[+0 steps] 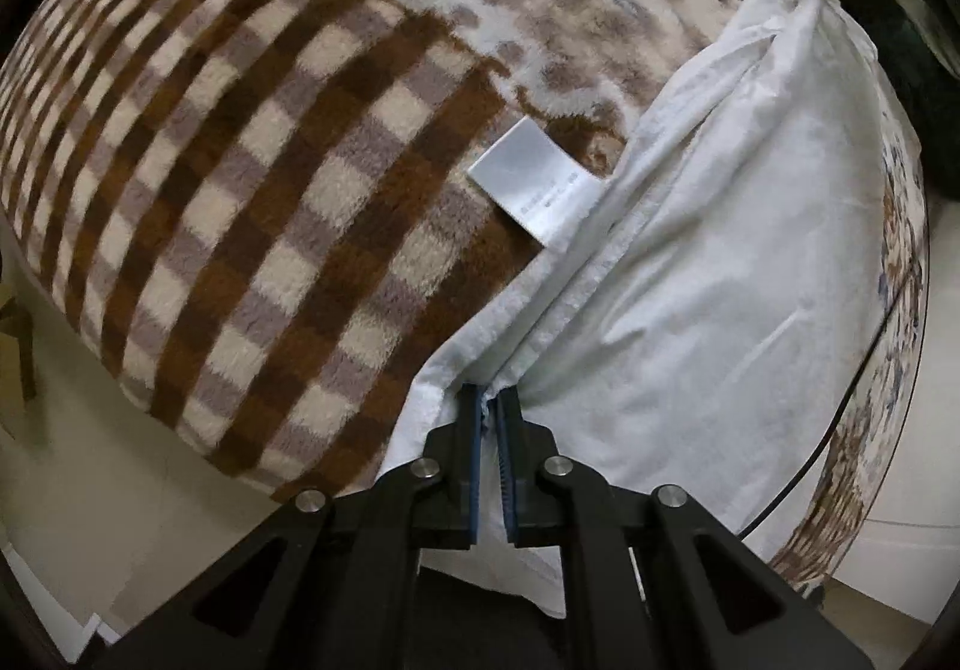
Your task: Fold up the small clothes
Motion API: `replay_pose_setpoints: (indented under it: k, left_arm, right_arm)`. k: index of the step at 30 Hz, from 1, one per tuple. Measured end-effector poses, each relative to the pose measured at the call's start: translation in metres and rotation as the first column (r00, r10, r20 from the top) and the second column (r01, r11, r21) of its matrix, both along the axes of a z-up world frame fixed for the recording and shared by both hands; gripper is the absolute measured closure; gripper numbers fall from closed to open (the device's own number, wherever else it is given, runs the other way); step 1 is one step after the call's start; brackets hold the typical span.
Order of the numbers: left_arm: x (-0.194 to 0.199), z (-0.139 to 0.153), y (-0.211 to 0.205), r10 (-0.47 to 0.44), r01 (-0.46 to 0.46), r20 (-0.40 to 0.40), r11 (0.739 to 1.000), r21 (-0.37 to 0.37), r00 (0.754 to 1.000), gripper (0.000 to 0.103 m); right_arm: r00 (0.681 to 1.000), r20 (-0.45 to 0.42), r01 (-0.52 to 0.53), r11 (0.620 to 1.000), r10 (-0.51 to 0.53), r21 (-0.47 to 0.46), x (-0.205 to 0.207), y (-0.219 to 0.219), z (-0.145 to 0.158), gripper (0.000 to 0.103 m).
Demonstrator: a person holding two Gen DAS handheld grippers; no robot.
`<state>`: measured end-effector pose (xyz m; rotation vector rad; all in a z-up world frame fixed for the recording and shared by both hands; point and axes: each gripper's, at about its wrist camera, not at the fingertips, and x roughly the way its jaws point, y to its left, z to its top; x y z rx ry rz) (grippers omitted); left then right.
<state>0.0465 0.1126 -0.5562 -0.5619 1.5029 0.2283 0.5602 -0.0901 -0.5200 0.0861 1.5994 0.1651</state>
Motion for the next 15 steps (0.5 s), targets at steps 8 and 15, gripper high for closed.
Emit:
replay_pose_setpoints:
  k: [8, 15]
  left_arm:
    - [-0.018, 0.027, 0.007, 0.035, -0.038, 0.082, 0.999, 0.035, 0.996, 0.103]
    - [-0.020, 0.032, 0.026, 0.031, -0.033, 0.078, 0.999, 0.024, 0.996, 0.103]
  right_arm:
    - [0.987, 0.130, 0.112, 0.988, -0.098, -0.105, 0.042, 0.006, 0.012, 0.097]
    - [0.988, 0.099, 0.128, 0.985, -0.117, -0.117, 0.062, 0.028, 0.000, 0.097]
